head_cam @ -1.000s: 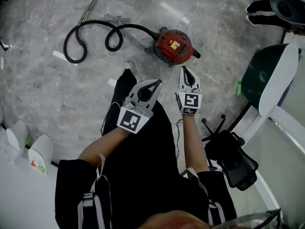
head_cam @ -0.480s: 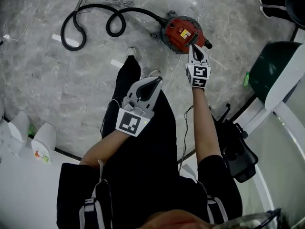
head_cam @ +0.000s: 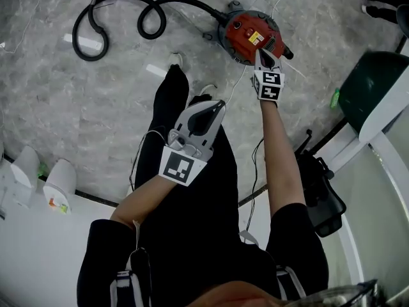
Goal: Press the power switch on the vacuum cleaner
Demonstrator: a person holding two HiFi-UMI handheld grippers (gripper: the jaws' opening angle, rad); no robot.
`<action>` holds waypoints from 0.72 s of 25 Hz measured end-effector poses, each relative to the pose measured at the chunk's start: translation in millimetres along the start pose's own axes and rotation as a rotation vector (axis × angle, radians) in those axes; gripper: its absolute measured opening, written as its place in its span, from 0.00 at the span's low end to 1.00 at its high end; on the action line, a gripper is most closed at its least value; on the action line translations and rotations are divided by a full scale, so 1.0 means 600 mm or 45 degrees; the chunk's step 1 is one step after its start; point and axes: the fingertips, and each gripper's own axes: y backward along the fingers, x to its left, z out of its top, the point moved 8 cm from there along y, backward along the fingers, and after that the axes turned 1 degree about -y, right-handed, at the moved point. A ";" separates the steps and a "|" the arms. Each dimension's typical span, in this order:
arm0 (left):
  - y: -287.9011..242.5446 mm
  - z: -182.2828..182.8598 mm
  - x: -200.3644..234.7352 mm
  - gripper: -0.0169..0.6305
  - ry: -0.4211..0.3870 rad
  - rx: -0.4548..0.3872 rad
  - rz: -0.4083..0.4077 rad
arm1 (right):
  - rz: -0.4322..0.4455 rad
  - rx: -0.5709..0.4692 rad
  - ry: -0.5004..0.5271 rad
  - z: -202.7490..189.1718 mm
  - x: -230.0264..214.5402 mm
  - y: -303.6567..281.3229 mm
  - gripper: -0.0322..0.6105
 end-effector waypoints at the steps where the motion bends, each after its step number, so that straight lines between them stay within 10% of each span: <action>1: -0.003 -0.006 0.006 0.05 -0.001 0.010 -0.003 | 0.000 0.014 -0.002 -0.005 -0.003 -0.015 0.07; 18: -0.023 -0.061 0.105 0.05 0.047 0.117 0.030 | 0.040 0.221 0.199 -0.066 -0.015 -0.182 0.07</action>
